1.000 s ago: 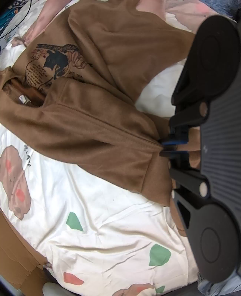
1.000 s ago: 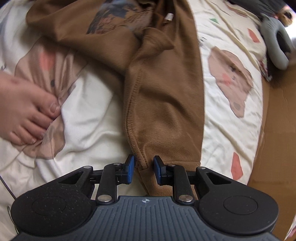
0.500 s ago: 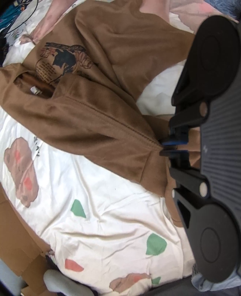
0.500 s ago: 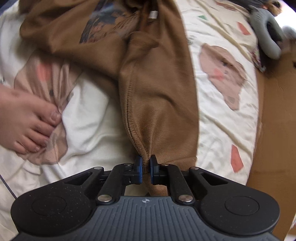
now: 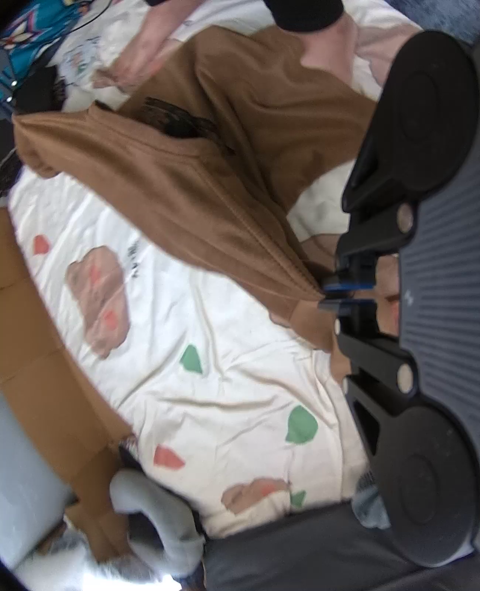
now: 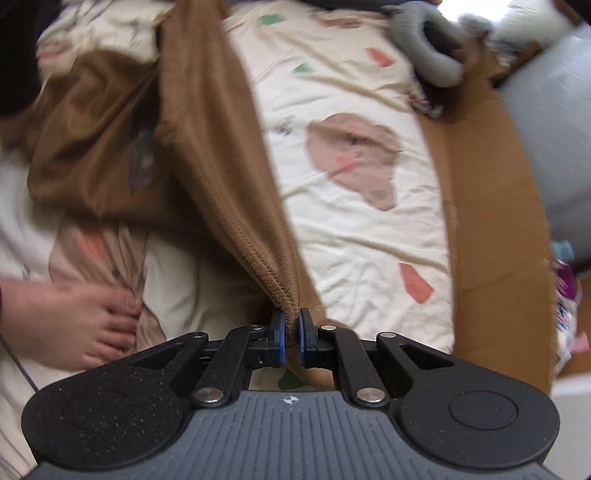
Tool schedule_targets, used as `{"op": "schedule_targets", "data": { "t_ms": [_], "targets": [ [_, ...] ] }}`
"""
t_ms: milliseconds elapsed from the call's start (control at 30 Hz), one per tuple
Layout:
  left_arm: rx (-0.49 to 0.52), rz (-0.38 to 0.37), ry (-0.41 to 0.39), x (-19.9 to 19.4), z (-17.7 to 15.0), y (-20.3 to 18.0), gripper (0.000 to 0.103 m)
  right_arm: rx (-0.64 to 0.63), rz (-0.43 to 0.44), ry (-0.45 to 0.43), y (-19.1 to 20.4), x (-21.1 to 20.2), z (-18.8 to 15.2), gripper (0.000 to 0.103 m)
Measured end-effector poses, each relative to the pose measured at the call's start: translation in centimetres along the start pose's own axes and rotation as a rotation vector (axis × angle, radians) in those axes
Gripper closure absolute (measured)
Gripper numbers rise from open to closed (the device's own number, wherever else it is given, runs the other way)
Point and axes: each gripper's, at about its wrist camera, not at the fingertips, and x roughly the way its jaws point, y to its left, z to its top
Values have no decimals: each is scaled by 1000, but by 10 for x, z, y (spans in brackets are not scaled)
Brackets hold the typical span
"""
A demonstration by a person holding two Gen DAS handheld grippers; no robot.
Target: Fold clothes
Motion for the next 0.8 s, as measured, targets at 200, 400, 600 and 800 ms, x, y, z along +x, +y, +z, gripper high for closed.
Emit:
{"op": "schedule_targets", "data": {
  "t_ms": [200, 400, 600, 800],
  "targets": [
    [-95, 62, -67, -74, -1, -9, 99, 219, -101, -87, -12, -66, 5, 99],
    [-167, 138, -146, -135, -5, -20, 99, 344, -192, -164, -14, -127, 7, 99],
    [-232, 197, -245, -184, -8, -36, 99, 420, -257, -225, -12, -182, 8, 99],
    [-310, 238, -316, -220, -11, -49, 99, 475, -295, -267, 0, -227, 8, 99]
  ]
}}
